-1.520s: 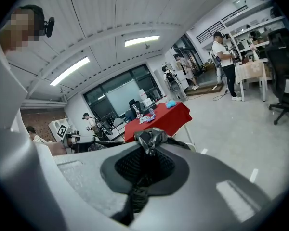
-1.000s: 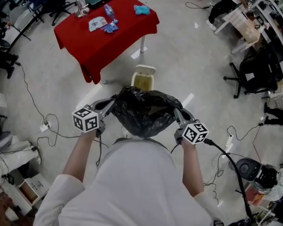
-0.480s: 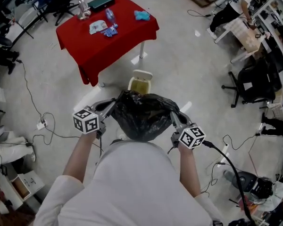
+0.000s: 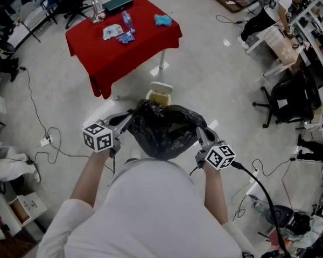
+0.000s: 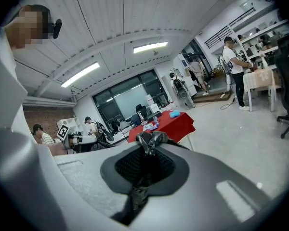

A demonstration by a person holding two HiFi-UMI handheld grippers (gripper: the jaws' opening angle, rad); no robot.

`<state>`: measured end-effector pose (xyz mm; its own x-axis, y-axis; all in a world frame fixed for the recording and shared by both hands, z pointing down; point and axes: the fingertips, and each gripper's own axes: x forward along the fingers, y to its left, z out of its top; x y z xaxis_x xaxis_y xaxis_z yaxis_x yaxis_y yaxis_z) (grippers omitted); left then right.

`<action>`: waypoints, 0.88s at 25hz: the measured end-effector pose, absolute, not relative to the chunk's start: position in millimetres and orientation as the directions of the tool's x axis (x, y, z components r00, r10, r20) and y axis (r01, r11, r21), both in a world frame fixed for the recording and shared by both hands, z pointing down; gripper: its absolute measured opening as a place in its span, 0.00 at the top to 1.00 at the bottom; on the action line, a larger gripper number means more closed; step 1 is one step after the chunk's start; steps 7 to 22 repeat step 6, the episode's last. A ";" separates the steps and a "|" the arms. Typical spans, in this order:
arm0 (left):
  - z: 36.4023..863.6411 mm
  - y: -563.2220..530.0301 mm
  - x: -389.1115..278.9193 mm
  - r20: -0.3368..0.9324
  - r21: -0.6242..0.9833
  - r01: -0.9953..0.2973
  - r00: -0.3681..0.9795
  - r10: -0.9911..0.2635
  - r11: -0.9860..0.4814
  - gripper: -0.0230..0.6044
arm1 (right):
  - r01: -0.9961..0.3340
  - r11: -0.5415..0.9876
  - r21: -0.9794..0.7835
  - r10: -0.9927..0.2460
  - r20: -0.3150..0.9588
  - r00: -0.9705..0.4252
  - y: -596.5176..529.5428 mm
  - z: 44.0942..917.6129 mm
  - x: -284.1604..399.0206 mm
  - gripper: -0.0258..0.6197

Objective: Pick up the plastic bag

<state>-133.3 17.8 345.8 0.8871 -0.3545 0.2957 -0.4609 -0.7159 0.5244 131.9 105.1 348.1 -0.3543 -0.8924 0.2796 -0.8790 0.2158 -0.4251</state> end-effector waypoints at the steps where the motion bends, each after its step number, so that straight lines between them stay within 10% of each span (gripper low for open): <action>1: 345.6 17.9 -132.4 0.297 0.523 -0.461 0.887 -0.354 -0.717 0.95 | -0.879 0.216 -0.426 -0.893 0.278 -0.354 104.8 347.8 133.2 0.96; 22: 346.0 17.9 -128.4 0.302 0.518 -0.468 0.883 -0.358 -0.717 0.95 | -0.878 0.218 -0.427 -0.895 0.272 -0.354 103.3 347.5 138.5 0.96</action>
